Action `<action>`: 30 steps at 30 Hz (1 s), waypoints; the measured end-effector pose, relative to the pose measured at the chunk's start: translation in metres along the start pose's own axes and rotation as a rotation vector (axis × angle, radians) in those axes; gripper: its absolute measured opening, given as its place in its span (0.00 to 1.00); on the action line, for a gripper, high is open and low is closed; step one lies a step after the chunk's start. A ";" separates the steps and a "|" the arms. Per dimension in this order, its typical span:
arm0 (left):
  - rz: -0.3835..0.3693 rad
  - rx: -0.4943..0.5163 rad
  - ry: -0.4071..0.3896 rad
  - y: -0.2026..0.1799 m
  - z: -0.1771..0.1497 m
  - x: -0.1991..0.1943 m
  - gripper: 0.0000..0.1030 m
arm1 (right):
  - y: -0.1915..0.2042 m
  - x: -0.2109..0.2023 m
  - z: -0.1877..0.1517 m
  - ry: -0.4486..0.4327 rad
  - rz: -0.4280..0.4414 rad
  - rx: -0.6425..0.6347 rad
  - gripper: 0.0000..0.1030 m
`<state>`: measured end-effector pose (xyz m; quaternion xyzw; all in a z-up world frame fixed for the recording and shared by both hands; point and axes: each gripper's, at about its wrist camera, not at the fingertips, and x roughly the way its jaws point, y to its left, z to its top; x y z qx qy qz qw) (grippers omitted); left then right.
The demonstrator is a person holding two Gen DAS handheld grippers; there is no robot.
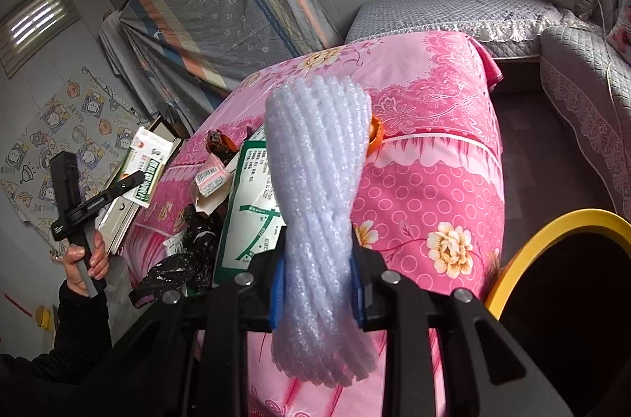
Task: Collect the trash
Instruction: 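Carry both items to the yellow bin and open both grippers to drop them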
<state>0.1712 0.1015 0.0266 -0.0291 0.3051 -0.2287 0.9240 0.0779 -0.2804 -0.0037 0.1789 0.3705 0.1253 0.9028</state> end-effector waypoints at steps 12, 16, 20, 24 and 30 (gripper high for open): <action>-0.205 0.128 -0.128 -0.185 0.032 0.006 0.21 | -0.035 -0.075 -0.010 -0.272 -0.223 0.104 0.24; -0.259 0.189 -0.123 -0.243 0.038 0.023 0.21 | -0.062 -0.099 -0.019 -0.320 -0.295 0.172 0.24; -0.305 0.209 -0.105 -0.288 0.039 0.045 0.21 | -0.090 -0.118 -0.032 -0.358 -0.384 0.216 0.24; -0.353 0.190 -0.074 -0.320 0.030 0.070 0.21 | -0.112 -0.128 -0.044 -0.375 -0.488 0.260 0.24; -0.381 0.187 0.004 -0.361 -0.005 0.109 0.21 | -0.138 -0.119 -0.060 -0.357 -0.589 0.306 0.24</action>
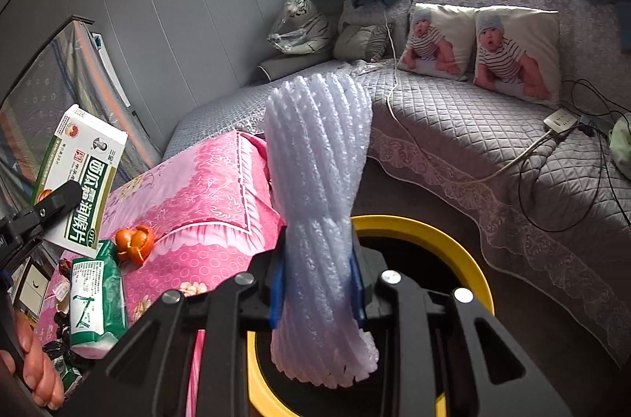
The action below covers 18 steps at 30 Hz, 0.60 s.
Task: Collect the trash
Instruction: 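Carry both items to the yellow bin and open both grippers to drop them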
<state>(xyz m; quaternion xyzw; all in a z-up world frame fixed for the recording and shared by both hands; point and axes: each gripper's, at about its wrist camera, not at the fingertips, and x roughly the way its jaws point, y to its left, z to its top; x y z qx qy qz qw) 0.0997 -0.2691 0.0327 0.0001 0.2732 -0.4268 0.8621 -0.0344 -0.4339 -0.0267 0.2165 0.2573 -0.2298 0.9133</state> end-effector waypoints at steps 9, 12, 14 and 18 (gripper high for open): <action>-0.035 0.025 0.217 -0.023 -0.055 0.070 0.21 | -0.014 0.040 -0.022 0.100 -0.079 0.011 0.24; -0.063 0.012 0.295 -0.024 -0.070 0.086 0.21 | -0.020 0.047 -0.027 0.119 -0.104 0.023 0.24; -0.069 0.018 0.323 -0.026 -0.076 0.093 0.21 | -0.024 0.050 -0.028 0.128 -0.115 0.033 0.24; -0.084 0.036 0.357 -0.032 -0.083 0.104 0.21 | -0.031 0.053 -0.027 0.140 -0.122 0.047 0.24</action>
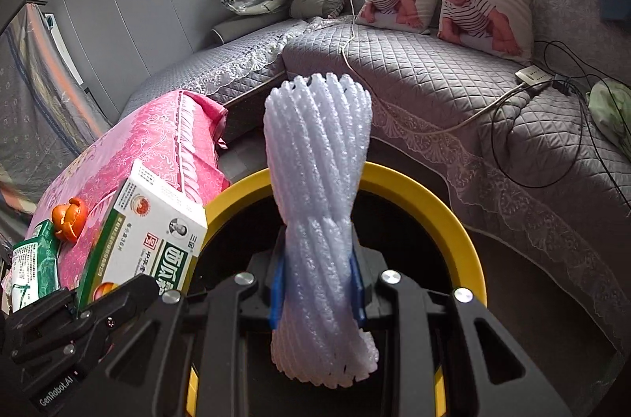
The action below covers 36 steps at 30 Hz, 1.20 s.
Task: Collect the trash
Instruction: 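Carry both items to the yellow bin and open both grippers to drop them, then return to the bed and grasp the green-white wipes pack with the right gripper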
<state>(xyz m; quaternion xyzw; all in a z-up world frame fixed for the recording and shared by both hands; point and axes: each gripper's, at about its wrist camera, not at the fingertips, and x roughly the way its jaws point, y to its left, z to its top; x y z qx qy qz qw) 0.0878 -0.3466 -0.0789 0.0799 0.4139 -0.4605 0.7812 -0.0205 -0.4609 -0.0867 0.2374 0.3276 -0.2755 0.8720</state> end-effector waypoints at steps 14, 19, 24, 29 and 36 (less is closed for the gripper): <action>-0.005 -0.020 0.004 0.000 0.006 0.006 0.40 | -0.016 0.003 0.010 0.023 -0.019 0.046 0.33; 0.031 -0.043 -0.081 0.005 0.009 -0.016 0.87 | -0.021 0.004 0.012 0.034 -0.044 0.062 0.45; 0.053 -0.085 -0.145 0.017 0.014 -0.042 0.91 | -0.007 -0.005 0.015 0.002 -0.039 0.029 0.54; 0.081 -0.153 -0.203 0.045 0.020 -0.084 0.91 | 0.019 -0.020 0.023 -0.037 -0.019 -0.024 0.58; 0.195 -0.186 -0.348 0.095 0.011 -0.175 0.92 | 0.083 -0.050 0.025 -0.072 0.182 -0.158 0.58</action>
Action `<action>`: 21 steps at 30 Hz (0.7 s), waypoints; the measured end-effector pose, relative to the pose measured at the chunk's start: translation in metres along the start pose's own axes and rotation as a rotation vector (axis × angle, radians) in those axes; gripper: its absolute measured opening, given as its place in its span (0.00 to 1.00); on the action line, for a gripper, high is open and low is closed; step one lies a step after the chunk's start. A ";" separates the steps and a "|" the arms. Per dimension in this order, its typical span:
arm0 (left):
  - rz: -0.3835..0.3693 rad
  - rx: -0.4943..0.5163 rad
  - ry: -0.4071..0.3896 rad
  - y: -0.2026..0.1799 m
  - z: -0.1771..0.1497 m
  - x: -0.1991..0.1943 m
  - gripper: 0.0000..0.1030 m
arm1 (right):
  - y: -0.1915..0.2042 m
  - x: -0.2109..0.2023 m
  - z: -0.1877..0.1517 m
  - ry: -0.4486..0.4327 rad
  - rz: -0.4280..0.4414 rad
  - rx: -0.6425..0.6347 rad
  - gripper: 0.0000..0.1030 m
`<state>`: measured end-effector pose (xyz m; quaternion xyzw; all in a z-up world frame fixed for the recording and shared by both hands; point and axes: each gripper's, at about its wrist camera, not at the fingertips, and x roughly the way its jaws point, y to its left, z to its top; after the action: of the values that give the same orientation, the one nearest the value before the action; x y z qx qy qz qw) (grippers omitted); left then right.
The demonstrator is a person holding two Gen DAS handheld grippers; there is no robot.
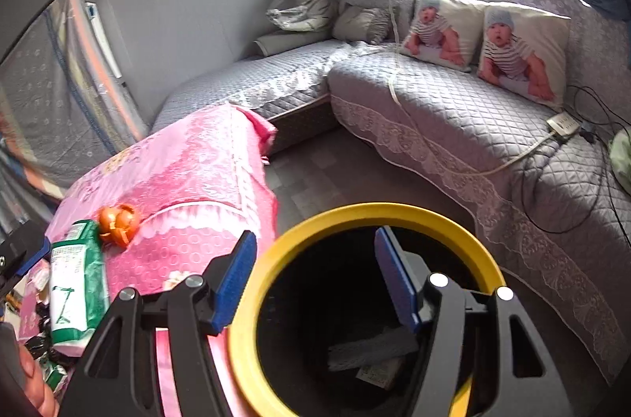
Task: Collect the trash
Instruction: 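Return to the bed and grasp the green-white wipes pack with the right gripper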
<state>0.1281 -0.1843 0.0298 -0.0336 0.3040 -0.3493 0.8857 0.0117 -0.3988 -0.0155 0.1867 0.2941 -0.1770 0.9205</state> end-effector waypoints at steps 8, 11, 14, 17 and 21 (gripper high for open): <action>0.244 0.011 -0.118 0.105 -0.009 -0.113 0.92 | 0.103 -0.004 -0.008 0.089 0.330 -0.226 0.58; 0.355 0.005 -0.118 0.135 -0.029 -0.144 0.92 | 0.139 -0.001 -0.017 0.140 0.392 -0.305 0.58; 0.396 -0.037 -0.092 0.161 -0.055 -0.166 0.92 | 0.170 0.004 -0.027 0.201 0.453 -0.358 0.58; 0.413 -0.066 -0.065 0.176 -0.082 -0.177 0.92 | 0.195 0.013 -0.035 0.258 0.482 -0.403 0.63; 0.414 -0.081 -0.047 0.180 -0.110 -0.182 0.92 | 0.222 0.029 -0.040 0.328 0.489 -0.429 0.66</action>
<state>0.0703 0.0842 -0.0147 -0.0143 0.2975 -0.1463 0.9433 0.1111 -0.1946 -0.0106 0.0801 0.4149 0.1466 0.8944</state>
